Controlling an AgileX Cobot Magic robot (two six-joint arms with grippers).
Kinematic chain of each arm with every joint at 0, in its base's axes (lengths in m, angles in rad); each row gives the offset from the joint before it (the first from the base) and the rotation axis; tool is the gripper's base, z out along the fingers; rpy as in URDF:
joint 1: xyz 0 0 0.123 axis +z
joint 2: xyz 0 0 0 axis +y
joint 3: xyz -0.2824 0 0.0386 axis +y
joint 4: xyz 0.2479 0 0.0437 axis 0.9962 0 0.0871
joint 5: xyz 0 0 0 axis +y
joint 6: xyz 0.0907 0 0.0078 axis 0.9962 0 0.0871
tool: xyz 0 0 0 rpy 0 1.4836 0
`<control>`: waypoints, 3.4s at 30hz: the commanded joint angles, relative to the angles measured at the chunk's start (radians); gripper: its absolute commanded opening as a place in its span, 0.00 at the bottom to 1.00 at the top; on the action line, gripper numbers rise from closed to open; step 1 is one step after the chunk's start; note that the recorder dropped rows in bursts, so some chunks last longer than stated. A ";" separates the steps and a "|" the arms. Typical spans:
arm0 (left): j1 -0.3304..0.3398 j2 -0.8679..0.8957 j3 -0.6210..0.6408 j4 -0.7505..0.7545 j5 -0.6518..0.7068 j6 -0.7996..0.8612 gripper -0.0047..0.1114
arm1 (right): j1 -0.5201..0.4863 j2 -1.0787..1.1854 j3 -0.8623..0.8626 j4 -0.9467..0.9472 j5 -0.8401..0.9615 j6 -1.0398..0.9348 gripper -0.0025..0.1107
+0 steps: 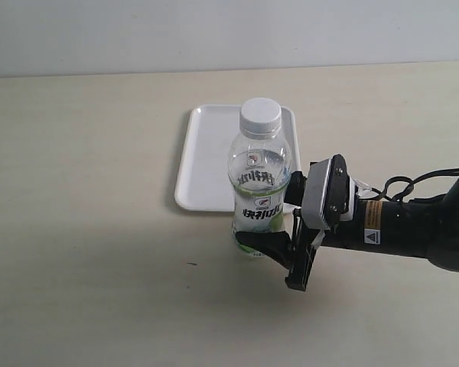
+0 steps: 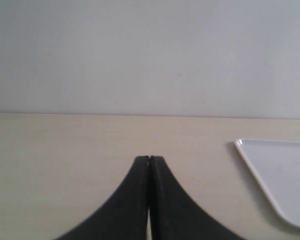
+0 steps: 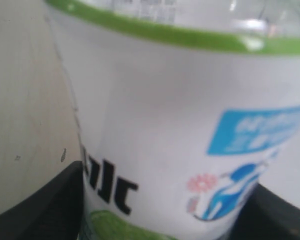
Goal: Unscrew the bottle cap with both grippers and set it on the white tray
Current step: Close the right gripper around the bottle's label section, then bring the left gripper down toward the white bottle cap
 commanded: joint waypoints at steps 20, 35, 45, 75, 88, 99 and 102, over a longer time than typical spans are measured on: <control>-0.007 -0.006 -0.001 -0.003 -0.001 0.004 0.04 | 0.002 -0.046 -0.006 -0.030 -0.001 0.076 0.02; -0.006 -0.006 -0.001 0.004 -0.007 0.004 0.04 | 0.002 -0.068 -0.006 -0.039 -0.001 0.076 0.02; -0.006 -0.006 -0.001 -0.087 -0.190 -0.315 0.04 | 0.002 -0.070 -0.006 -0.056 -0.001 0.112 0.02; -0.107 0.482 -0.236 0.450 -0.288 -0.706 0.04 | 0.002 -0.157 -0.029 -0.089 0.108 0.315 0.02; -0.114 0.930 -0.575 1.098 -0.394 -1.002 0.04 | 0.002 -0.191 -0.065 -0.186 0.242 0.438 0.02; -0.114 1.284 -0.923 1.632 -0.938 -1.492 0.04 | 0.002 -0.191 -0.065 -0.186 0.246 0.415 0.02; -0.114 1.321 -0.995 1.632 -0.840 -1.421 0.04 | 0.002 -0.191 -0.065 -0.186 0.247 0.418 0.02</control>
